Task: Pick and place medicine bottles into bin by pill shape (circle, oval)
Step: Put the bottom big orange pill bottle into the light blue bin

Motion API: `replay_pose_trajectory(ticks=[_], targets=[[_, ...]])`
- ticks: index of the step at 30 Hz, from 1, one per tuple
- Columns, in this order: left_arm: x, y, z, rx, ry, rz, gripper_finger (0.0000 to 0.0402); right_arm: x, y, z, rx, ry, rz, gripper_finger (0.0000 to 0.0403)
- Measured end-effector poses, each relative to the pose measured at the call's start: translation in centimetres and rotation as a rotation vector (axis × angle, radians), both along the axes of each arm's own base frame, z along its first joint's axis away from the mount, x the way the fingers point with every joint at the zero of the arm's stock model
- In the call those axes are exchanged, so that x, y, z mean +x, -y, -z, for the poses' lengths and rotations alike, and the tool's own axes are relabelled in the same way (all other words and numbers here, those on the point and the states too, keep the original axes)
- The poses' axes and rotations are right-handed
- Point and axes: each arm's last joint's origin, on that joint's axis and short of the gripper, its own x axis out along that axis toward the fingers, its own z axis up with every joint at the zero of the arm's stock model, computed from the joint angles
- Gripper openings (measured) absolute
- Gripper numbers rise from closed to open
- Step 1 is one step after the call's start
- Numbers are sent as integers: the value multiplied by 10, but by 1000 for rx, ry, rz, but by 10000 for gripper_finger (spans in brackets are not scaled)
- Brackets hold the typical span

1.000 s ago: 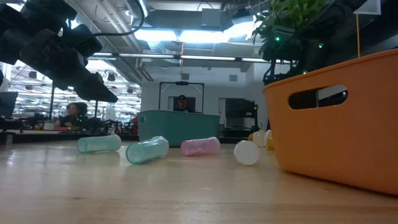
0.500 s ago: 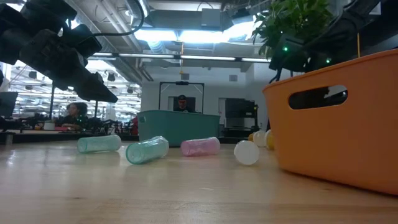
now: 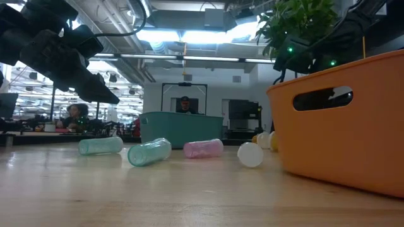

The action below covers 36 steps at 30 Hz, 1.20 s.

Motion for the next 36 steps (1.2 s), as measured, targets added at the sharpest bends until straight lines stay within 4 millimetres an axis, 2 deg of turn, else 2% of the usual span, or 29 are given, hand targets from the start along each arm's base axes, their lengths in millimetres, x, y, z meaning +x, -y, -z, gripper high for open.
replay_pose_trajectory(ticks=[7, 15, 23, 27, 31, 36], targets=[[0, 0, 0, 0, 0, 0, 229, 2, 0, -1, 13, 32, 16, 223], [0, 0, 0, 0, 0, 0, 229, 26, -8, -15, 10, 284, -164, 179], [0, 0, 0, 0, 0, 0, 229, 53, -21, -50, -99, 651, -301, 183], [0, 0, 0, 0, 0, 0, 229, 60, -30, -68, -185, 821, -362, 183], [0, 0, 0, 0, 0, 0, 229, 62, -31, -78, -297, 888, -289, 183], [0, 0, 0, 0, 0, 0, 229, 69, -29, -76, -367, 957, -230, 183]])
